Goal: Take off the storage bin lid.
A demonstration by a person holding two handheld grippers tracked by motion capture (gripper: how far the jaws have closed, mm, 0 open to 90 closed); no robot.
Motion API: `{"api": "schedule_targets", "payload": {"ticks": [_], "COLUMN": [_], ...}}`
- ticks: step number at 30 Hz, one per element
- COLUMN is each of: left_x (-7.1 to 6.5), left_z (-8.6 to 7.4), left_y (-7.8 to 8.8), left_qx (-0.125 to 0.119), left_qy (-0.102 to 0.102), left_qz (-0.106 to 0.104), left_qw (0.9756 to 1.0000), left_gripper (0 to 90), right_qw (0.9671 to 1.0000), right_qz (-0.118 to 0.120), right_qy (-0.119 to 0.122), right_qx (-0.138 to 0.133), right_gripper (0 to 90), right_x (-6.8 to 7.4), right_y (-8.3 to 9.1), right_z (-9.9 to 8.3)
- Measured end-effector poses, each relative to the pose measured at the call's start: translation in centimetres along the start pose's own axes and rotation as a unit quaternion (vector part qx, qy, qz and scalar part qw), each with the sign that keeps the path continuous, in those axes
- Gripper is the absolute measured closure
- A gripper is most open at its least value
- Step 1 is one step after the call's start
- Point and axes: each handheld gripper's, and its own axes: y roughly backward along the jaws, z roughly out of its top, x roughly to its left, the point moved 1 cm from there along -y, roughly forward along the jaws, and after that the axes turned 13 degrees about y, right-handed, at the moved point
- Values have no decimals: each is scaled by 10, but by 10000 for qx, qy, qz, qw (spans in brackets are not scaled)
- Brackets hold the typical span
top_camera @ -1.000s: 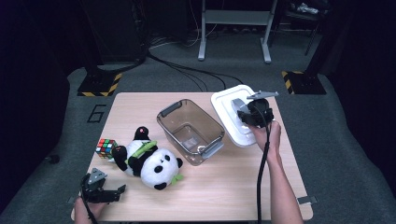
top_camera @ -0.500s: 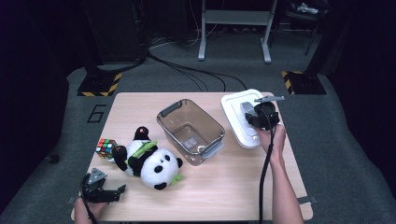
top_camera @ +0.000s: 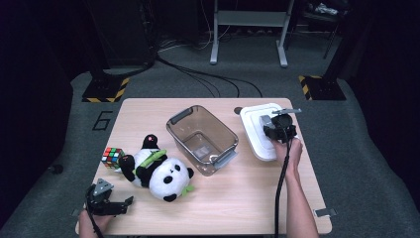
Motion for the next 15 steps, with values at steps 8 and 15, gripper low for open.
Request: {"api": "schedule_targets", "payload": {"ticks": [8, 15], "left_x": [0, 0], "left_z": [0, 0], "left_y": [0, 0], "left_qx": [0, -2], "left_qy": [-1, 2], "left_qz": [0, 0], "left_qw": [10000, 10000], "left_gripper": [0, 0], "right_qw": [9998, 9990], "right_qz": [-62, -86], "right_qy": [-184, -368], "right_qx": [104, 238], "right_gripper": [667, 667], "right_x": [-1, -2], "right_y": [-15, -26], "right_z": [-12, -23]}}
